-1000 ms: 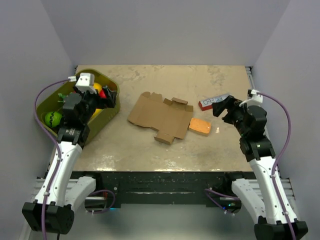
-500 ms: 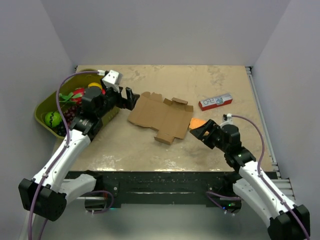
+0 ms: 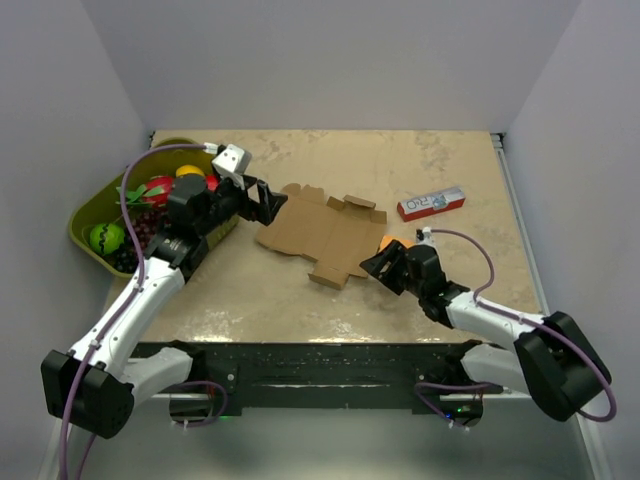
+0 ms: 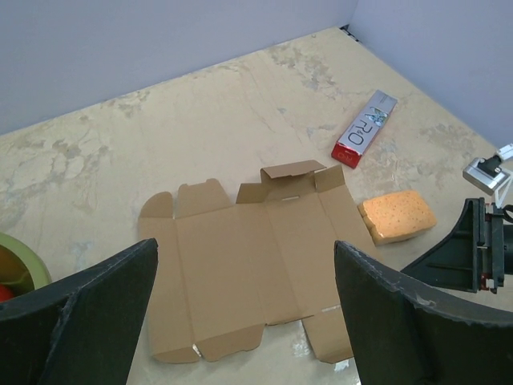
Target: Fold the paper box
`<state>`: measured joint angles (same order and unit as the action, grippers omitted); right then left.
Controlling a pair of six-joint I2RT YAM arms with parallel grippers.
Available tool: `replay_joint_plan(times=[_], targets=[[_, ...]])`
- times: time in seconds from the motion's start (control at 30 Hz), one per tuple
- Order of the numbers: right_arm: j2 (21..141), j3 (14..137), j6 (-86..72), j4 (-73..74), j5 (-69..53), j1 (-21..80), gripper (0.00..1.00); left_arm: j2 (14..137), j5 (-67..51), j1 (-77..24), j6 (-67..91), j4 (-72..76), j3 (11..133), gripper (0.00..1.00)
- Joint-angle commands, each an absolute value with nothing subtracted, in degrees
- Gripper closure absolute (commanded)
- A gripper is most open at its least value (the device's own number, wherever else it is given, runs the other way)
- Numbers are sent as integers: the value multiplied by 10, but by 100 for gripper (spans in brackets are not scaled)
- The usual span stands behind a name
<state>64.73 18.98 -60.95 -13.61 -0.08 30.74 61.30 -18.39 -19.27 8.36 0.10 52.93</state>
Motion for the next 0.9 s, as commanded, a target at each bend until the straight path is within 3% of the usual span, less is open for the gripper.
replay_joint_plan(times=[0.0,0.67,0.77,0.87], targets=[[695,192,-614,-228,49,310,36,616,-202,-192,90,30,527,5],[911,160,-579,-517,31,310,51,614,-214,-194,84,31,526,5],[927,157,-575,-547,25,310,60,614,-209,-194,82,31,525,5],[910,162,-552,-561,4,310,77,614,-216,-195,76,32,525,5]])
